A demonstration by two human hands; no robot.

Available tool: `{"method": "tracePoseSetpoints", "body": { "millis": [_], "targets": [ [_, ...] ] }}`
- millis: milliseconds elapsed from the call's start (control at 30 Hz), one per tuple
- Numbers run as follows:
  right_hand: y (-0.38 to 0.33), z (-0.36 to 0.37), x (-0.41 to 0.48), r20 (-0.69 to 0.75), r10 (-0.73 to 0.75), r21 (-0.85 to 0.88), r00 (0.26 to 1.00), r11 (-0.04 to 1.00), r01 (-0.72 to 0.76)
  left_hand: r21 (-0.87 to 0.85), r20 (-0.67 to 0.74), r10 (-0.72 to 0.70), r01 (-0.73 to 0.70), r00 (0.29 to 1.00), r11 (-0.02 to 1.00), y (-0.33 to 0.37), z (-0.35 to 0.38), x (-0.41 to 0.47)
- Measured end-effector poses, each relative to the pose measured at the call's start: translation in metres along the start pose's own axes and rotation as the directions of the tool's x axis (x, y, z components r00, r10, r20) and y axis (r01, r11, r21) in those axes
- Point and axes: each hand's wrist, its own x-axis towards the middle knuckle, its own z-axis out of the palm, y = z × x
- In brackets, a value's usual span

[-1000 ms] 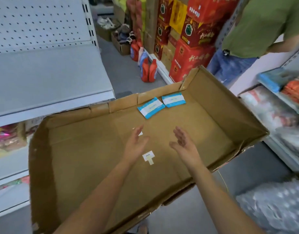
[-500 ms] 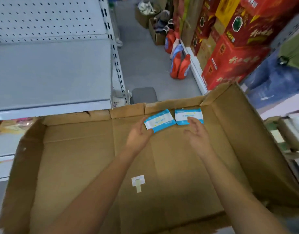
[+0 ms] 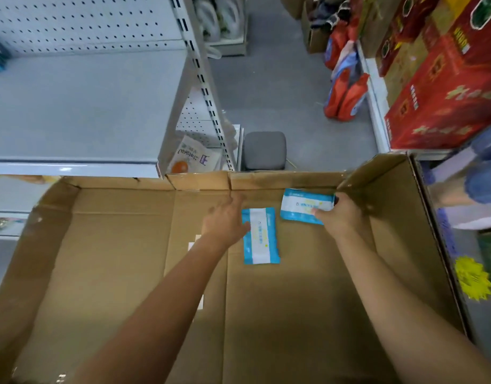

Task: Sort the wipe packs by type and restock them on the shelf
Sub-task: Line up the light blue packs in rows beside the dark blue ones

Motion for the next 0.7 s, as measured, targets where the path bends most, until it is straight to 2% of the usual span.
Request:
{"method": "tracePoseSetpoints", "body": {
  "millis": [67, 133, 200, 300, 333, 400, 467, 500, 533, 633, 700],
  "targets": [
    [0.000, -0.003, 0.002, 0.035, 0.001, 0.036, 0.999, 0.999, -0.002, 0.132, 0.018, 0.142, -0.143, 0.990, 0.981, 0.006, 0.000, 0.001],
    [0.000, -0.008, -0.001, 0.045, -0.011, 0.067, 0.999, 0.998, 0.008, 0.180, 0.123, 0.263, -0.282, 0.957, 0.942, 0.017, -0.003, 0.001],
    [0.001, -0.013, -0.007, 0.063, -0.032, 0.083, 0.998, 0.996, 0.026, 0.209, 0.199, 0.266, -0.306, 0.943, 0.929, 0.024, -0.001, 0.004],
    [-0.001, -0.016, -0.015, 0.088, -0.065, 0.091, 0.994, 0.994, 0.057, 0.222, 0.197, 0.152, -0.195, 0.969, 0.955, 0.027, 0.005, 0.000],
    [-0.002, -0.014, -0.017, 0.100, -0.062, 0.136, 0.993, 0.990, 0.048, 0.166, 0.193, 0.102, -0.135, 0.976, 0.977, 0.023, 0.007, -0.004],
    [-0.006, -0.009, -0.024, 0.150, -0.033, 0.282, 0.988, 0.959, -0.010, -0.061, 0.189, -0.013, 0.025, 0.982, 0.998, 0.006, 0.005, -0.015],
    [-0.012, -0.002, -0.034, 0.201, -0.023, 0.407, 0.979, 0.911, -0.062, -0.299, 0.175, -0.085, 0.135, 0.981, 0.945, -0.017, -0.003, -0.032],
    [-0.015, 0.002, -0.039, 0.229, -0.028, 0.446, 0.973, 0.892, -0.079, -0.354, 0.162, -0.098, 0.151, 0.982, 0.923, -0.027, -0.007, -0.042],
    [-0.018, 0.007, -0.044, 0.254, -0.040, 0.462, 0.966, 0.883, -0.085, -0.339, 0.160, -0.113, 0.162, 0.981, 0.927, -0.032, -0.010, -0.051],
    [-0.028, 0.024, -0.062, 0.285, -0.082, 0.468, 0.955, 0.882, -0.064, 0.085, 0.123, -0.168, 0.158, 0.978, 0.984, -0.035, 0.009, -0.076],
    [-0.033, 0.033, -0.075, 0.265, -0.095, 0.486, 0.959, 0.873, -0.048, 0.201, 0.054, -0.083, 0.070, 0.995, 0.977, -0.027, 0.027, -0.090]
  ]
}}
